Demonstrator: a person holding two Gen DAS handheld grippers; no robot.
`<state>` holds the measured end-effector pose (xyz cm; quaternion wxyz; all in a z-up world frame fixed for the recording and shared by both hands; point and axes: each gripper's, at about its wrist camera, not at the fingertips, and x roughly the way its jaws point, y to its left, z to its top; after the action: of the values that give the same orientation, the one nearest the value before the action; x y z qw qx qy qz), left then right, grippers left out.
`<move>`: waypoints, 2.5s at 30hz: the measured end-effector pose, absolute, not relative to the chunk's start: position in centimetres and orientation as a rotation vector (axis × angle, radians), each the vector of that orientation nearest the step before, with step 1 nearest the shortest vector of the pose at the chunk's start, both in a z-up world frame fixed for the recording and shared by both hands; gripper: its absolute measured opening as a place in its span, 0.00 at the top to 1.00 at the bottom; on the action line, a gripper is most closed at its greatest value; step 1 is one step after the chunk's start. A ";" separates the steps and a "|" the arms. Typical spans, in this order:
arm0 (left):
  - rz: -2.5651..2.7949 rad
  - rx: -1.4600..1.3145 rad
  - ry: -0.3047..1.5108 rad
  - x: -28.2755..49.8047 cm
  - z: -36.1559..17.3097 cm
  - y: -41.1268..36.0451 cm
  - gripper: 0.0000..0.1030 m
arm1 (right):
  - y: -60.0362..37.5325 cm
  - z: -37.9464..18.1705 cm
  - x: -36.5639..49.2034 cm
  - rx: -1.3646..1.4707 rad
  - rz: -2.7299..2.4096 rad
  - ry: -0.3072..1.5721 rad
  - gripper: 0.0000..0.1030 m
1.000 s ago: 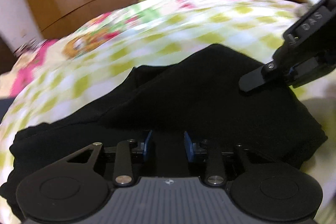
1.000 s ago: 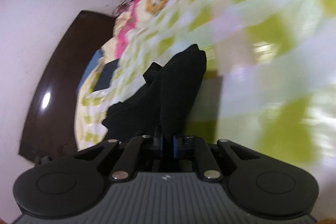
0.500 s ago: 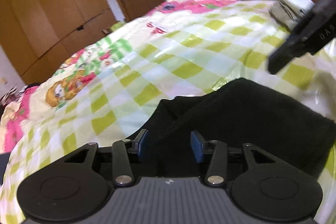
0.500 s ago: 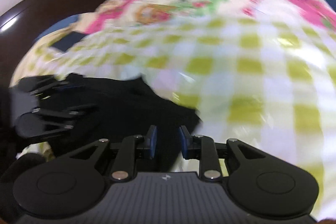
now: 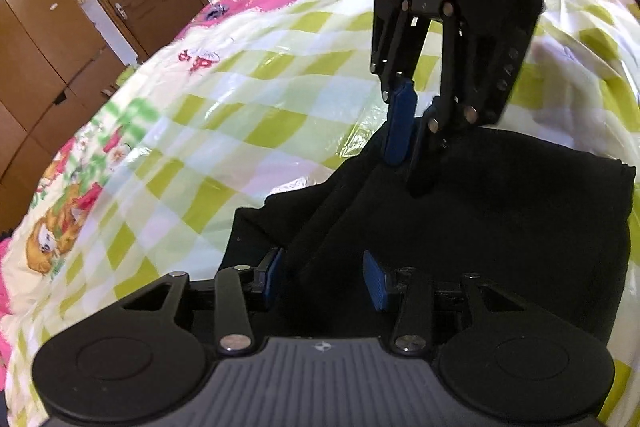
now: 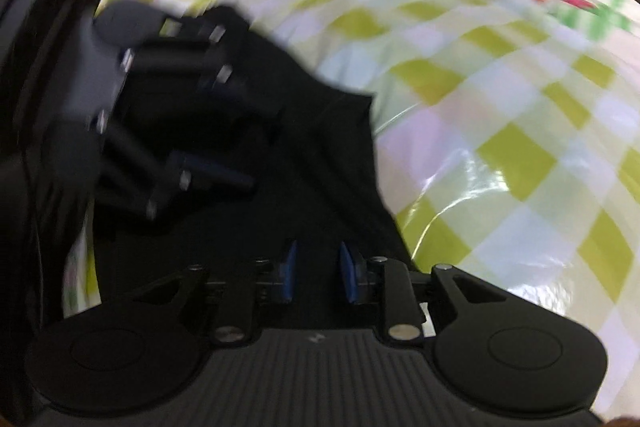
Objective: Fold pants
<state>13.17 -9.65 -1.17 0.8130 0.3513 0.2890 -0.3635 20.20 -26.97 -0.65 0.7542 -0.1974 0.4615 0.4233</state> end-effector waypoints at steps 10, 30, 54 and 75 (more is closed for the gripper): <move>-0.804 0.717 0.629 13.3 -0.7 -9.1 0.70 | -25.5 -0.7 21.5 -0.443 0.993 1.000 0.69; -0.836 0.861 0.568 13.2 -0.5 -9.8 0.77 | -24.9 2.8 21.1 -0.429 0.905 0.997 0.98; -0.841 0.840 0.588 14.3 0.7 -7.3 0.53 | -24.7 0.3 20.8 -0.421 0.999 1.003 0.69; -0.804 0.875 0.563 15.0 -0.3 -9.0 0.81 | -24.3 2.1 21.1 -0.348 0.770 1.015 0.98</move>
<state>14.95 -9.02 -0.27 0.7917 0.4065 0.2615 -0.3736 21.05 -24.29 2.13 0.7897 -0.1617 0.4713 0.3578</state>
